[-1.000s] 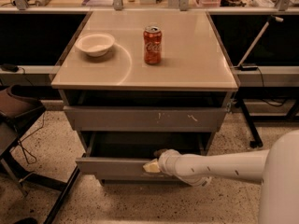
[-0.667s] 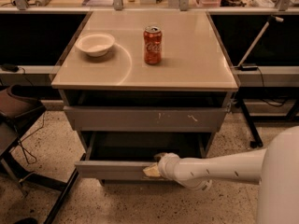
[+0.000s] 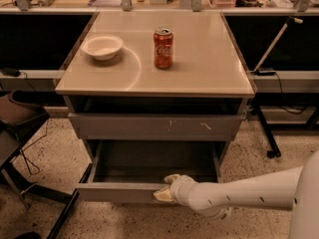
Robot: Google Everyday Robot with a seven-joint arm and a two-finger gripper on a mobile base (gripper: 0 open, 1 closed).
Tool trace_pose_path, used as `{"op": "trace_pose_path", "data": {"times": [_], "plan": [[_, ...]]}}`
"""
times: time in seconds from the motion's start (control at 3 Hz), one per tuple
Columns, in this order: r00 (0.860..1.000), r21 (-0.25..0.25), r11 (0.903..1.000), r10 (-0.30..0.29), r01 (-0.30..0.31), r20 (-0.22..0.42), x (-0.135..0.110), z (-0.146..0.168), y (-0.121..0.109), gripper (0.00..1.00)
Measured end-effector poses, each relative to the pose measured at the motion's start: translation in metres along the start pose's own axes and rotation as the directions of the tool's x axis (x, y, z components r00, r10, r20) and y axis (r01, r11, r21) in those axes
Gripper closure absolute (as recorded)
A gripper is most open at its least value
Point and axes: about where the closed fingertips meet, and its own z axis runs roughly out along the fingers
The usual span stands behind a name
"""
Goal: Open middle drawer
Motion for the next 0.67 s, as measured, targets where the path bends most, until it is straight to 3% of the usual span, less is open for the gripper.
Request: {"op": "trace_pose_path", "data": {"times": [0.33, 0.67], "plan": [[1.0, -0.002, 1.0, 0.009, -0.009, 0.003, 0.0145, -0.0123, 0.019, 1.0], [1.0, -0.002, 1.0, 0.009, -0.009, 0.003, 0.0145, -0.0123, 0.019, 0.81]]}}
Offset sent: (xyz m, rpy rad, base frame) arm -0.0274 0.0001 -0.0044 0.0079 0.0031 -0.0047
